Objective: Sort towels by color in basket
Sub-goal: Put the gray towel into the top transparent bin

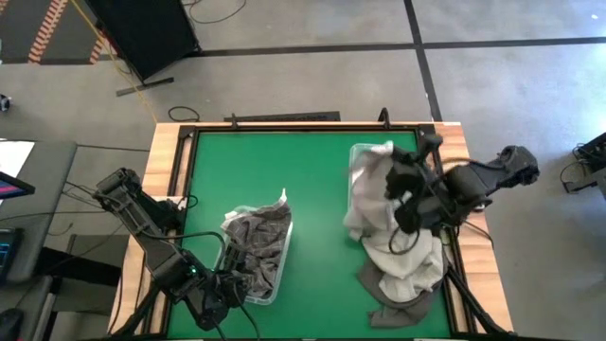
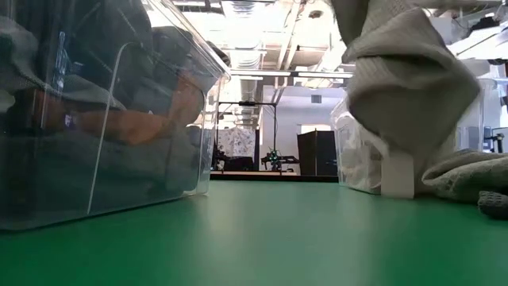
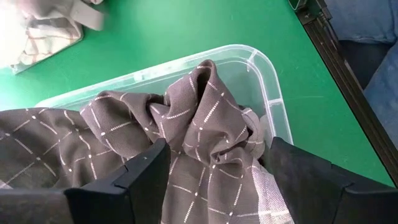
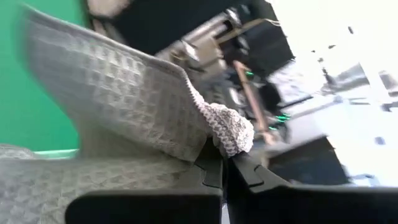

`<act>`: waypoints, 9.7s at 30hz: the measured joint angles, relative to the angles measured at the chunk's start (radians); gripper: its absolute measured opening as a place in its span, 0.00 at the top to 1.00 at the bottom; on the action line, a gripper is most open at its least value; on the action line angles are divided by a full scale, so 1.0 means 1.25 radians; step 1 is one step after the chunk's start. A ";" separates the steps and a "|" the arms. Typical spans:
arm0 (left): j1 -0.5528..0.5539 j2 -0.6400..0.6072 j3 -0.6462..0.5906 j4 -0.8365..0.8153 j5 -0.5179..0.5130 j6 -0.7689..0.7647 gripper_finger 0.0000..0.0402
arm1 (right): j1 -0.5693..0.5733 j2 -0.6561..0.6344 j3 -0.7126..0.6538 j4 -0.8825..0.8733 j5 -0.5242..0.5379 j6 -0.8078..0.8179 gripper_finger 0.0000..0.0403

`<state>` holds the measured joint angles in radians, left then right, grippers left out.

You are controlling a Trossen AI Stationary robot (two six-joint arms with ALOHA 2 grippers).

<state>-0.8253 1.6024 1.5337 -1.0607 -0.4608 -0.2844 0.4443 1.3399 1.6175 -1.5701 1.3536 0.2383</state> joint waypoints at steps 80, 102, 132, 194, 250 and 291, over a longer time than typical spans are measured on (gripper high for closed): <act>-0.002 0.000 0.000 -0.003 -0.015 -0.011 0.34 | -0.092 -0.034 -0.323 0.288 -0.828 -0.001 0.67; -0.002 0.000 -0.001 -0.001 -0.015 -0.010 0.34 | -0.038 -0.036 -0.439 0.339 -0.680 -0.003 0.75; -0.002 0.000 -0.001 0.001 -0.015 -0.010 0.34 | -0.044 -0.035 -0.341 0.297 -0.562 -0.023 0.97; -0.002 0.001 -0.090 0.059 -0.018 0.034 0.34 | -0.689 0.016 -0.612 0.581 -1.102 -0.149 0.86; -0.002 0.000 -0.089 0.058 -0.017 0.020 0.34 | -0.578 0.099 -0.539 0.582 -0.946 -0.111 0.49; -0.002 0.000 -0.089 0.058 -0.017 0.020 0.34 | -0.328 -0.323 -0.458 0.350 -1.107 0.116 0.49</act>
<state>-0.8272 1.6024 1.4220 -0.9882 -0.4820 -0.2589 0.0347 0.9360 1.0451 -1.1325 -0.0302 0.3834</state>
